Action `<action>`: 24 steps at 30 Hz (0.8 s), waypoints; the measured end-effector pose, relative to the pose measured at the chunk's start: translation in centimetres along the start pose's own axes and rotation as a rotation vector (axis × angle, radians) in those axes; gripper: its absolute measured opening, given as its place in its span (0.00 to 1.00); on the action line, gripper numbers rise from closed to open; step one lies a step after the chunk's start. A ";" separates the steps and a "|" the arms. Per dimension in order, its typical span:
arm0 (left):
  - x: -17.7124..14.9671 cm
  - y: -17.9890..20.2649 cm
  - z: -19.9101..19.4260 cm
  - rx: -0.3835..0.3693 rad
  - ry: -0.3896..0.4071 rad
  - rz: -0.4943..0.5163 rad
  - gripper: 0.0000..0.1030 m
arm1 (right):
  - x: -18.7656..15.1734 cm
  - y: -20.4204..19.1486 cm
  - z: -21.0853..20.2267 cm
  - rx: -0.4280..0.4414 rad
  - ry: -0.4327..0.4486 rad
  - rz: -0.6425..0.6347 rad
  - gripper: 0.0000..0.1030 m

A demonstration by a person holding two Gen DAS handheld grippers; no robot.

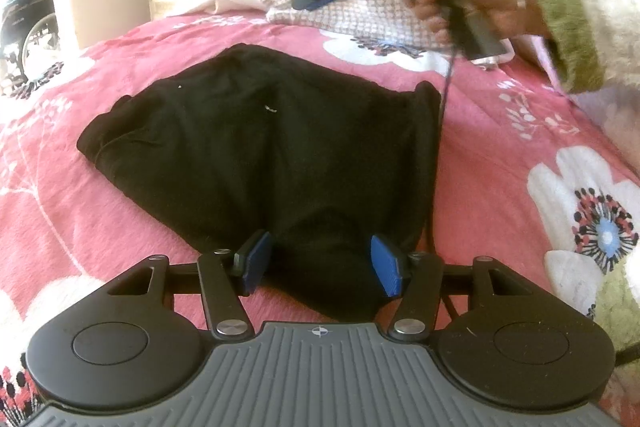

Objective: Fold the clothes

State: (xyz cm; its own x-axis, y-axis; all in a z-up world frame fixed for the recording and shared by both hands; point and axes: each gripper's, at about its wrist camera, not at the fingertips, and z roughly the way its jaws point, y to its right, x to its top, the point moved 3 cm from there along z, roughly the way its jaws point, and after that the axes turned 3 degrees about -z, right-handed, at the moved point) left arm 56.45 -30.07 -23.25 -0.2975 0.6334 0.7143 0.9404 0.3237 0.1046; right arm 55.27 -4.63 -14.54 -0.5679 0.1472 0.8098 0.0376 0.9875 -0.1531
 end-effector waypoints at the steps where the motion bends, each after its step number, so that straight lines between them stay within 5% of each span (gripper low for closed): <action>1: 0.0 -0.1 0.0 -0.004 0.002 0.000 0.54 | -0.7 -2.1 0.6 0.148 -0.074 -0.053 0.20; 2: -0.1 -0.1 0.0 -0.007 0.003 -0.001 0.54 | -1.7 -4.2 1.4 0.289 -0.166 -0.096 0.22; 5: -0.2 -0.2 0.1 -0.010 0.006 -0.001 0.55 | -4.6 -7.1 4.6 0.437 -0.313 -0.177 0.18; 6: -0.3 -0.2 0.0 -0.011 0.008 0.001 0.55 | -4.4 -5.0 5.3 0.380 -0.272 -0.075 0.00; 8: -0.4 -0.2 -0.1 -0.016 0.013 0.003 0.55 | -3.6 0.9 6.3 0.213 -0.144 0.193 0.00; 10: -0.4 -0.3 -0.1 -0.019 0.011 -0.002 0.55 | -3.1 3.3 4.5 0.156 -0.051 0.305 0.09; 14: -0.4 -0.6 -0.2 -0.035 0.016 -0.009 0.55 | -2.3 7.5 0.3 0.066 0.129 0.492 0.11; 17: -0.5 -0.7 -0.2 -0.046 0.022 -0.011 0.55 | -3.7 1.6 2.2 0.343 -0.088 0.381 0.23; 19: -0.5 -0.8 -0.1 -0.050 0.022 -0.013 0.55 | -5.6 -2.9 4.3 0.482 -0.254 0.278 0.22; 24: -0.5 -1.2 -0.2 -0.061 0.023 -0.026 0.55 | -5.4 0.0 0.2 0.238 -0.160 0.303 0.00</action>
State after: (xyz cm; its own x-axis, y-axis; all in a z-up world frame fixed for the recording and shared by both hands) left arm 55.48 -30.87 -23.60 -0.3188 0.6092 0.7262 0.9409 0.2960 0.1647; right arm 58.21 -5.46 -19.03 -0.6816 0.4000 0.6127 0.0419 0.8573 -0.5130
